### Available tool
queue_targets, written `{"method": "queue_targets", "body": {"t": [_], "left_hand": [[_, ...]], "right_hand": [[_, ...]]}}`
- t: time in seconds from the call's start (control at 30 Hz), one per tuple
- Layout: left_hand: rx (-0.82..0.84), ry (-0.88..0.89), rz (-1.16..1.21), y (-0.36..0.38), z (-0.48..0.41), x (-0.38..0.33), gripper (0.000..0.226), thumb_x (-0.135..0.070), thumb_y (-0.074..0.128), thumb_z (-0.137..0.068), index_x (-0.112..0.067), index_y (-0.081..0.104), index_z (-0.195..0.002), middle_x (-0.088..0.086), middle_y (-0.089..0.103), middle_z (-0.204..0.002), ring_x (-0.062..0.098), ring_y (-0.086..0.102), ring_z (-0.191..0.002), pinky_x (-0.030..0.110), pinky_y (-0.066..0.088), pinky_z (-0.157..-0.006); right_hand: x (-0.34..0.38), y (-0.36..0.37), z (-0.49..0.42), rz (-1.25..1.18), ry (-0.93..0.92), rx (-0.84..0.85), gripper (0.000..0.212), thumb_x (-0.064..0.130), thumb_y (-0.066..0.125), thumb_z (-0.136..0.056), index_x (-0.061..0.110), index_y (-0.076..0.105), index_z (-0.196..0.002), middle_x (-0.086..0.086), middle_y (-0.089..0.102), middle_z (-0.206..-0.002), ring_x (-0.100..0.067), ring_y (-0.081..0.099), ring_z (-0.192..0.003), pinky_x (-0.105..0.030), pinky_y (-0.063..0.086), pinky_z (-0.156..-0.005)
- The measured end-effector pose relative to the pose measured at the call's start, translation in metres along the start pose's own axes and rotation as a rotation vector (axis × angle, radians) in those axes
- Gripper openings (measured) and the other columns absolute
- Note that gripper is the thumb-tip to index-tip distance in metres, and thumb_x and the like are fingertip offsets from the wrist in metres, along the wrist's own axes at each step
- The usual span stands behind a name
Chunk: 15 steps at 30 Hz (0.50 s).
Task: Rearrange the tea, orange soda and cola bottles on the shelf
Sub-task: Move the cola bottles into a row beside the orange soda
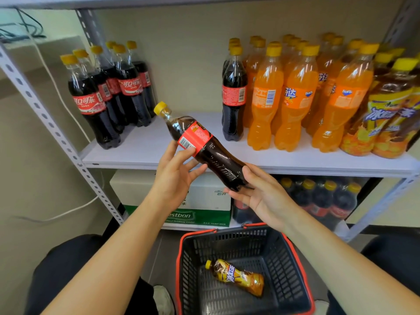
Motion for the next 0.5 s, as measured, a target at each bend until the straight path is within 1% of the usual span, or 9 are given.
{"method": "queue_targets", "body": {"t": [0.1,0.17,0.2,0.23,0.3,0.4,0.43,0.5], "left_hand": [[-0.053,0.039,-0.013,-0.0007,0.0006,0.0001,0.038,-0.018,0.071,-0.087,-0.023,0.055,-0.122,0.000,0.072,-0.100,0.017,0.071,-0.091,0.026,0.058,-0.072],[-0.086,0.073,-0.042,-0.0014,0.0007,-0.0009,0.042,-0.020,0.074,-0.086,-0.022,0.056,-0.124,0.000,0.072,-0.102,0.016,0.070,-0.092,0.026,0.057,-0.072],[-0.092,0.085,-0.062,-0.0016,0.0008,-0.0010,0.042,-0.021,0.074,-0.086,-0.021,0.057,-0.124,-0.001,0.071,-0.104,0.015,0.069,-0.094,0.025,0.057,-0.072],[-0.098,0.092,-0.087,-0.0019,0.0010,-0.0007,0.041,-0.024,0.073,-0.086,-0.020,0.059,-0.124,-0.002,0.069,-0.107,0.014,0.068,-0.097,0.025,0.057,-0.072],[-0.126,0.089,-0.149,-0.0031,0.0020,-0.0004,0.041,-0.030,0.074,-0.085,-0.018,0.062,-0.123,-0.001,0.067,-0.113,0.015,0.066,-0.105,0.025,0.057,-0.073],[-0.130,0.120,-0.204,-0.0039,0.0022,-0.0015,0.051,-0.040,0.078,-0.079,-0.019,0.063,-0.123,0.002,0.067,-0.118,0.018,0.067,-0.111,0.027,0.057,-0.078],[-0.112,0.129,-0.208,-0.0037,0.0022,-0.0020,0.053,-0.042,0.077,-0.078,-0.019,0.062,-0.124,0.003,0.068,-0.118,0.019,0.067,-0.112,0.029,0.057,-0.082],[-0.062,0.128,-0.185,-0.0032,0.0018,-0.0029,0.052,-0.038,0.073,-0.083,-0.020,0.060,-0.130,0.003,0.069,-0.119,0.022,0.066,-0.114,0.031,0.055,-0.088]], "right_hand": [[-0.0010,0.0001,-0.0019,-0.002,-0.032,0.035,0.043,0.019,0.067,-0.092,0.009,0.062,-0.133,-0.022,0.063,-0.135,-0.038,0.064,-0.122,-0.041,0.060,-0.091],[-0.0011,-0.0011,-0.0030,0.007,-0.063,0.035,0.058,0.008,0.073,-0.085,0.011,0.054,-0.140,-0.022,0.063,-0.135,-0.042,0.064,-0.121,-0.040,0.060,-0.091],[-0.0007,-0.0020,-0.0029,0.012,-0.065,0.020,0.063,0.005,0.074,-0.083,0.013,0.052,-0.141,-0.023,0.064,-0.133,-0.045,0.065,-0.118,-0.039,0.061,-0.089],[0.0001,-0.0028,-0.0023,0.020,-0.061,0.010,0.063,0.006,0.075,-0.082,0.013,0.052,-0.141,-0.023,0.065,-0.132,-0.048,0.066,-0.115,-0.038,0.061,-0.089],[0.0010,-0.0031,-0.0005,0.037,-0.036,0.013,0.056,0.012,0.075,-0.086,0.013,0.055,-0.139,-0.022,0.066,-0.130,-0.049,0.066,-0.114,-0.038,0.061,-0.089],[-0.0013,-0.0025,0.0016,0.057,0.021,0.051,0.046,0.019,0.070,-0.092,0.014,0.058,-0.136,-0.020,0.069,-0.126,-0.047,0.067,-0.114,-0.039,0.061,-0.088],[-0.0031,-0.0018,0.0021,0.063,0.035,0.054,0.043,0.021,0.068,-0.094,0.014,0.059,-0.135,-0.020,0.069,-0.125,-0.046,0.068,-0.113,-0.039,0.061,-0.087],[-0.0062,-0.0009,0.0029,0.057,0.054,0.045,0.037,0.026,0.064,-0.096,0.016,0.063,-0.132,-0.022,0.070,-0.121,-0.041,0.070,-0.105,-0.038,0.061,-0.084]]}}
Point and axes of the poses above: each hand's wrist, its own z-axis away from the middle knuckle, its own y-axis out of the palm, x = y × z, the point moved 3 cm from there along -z, towards the middle knuckle
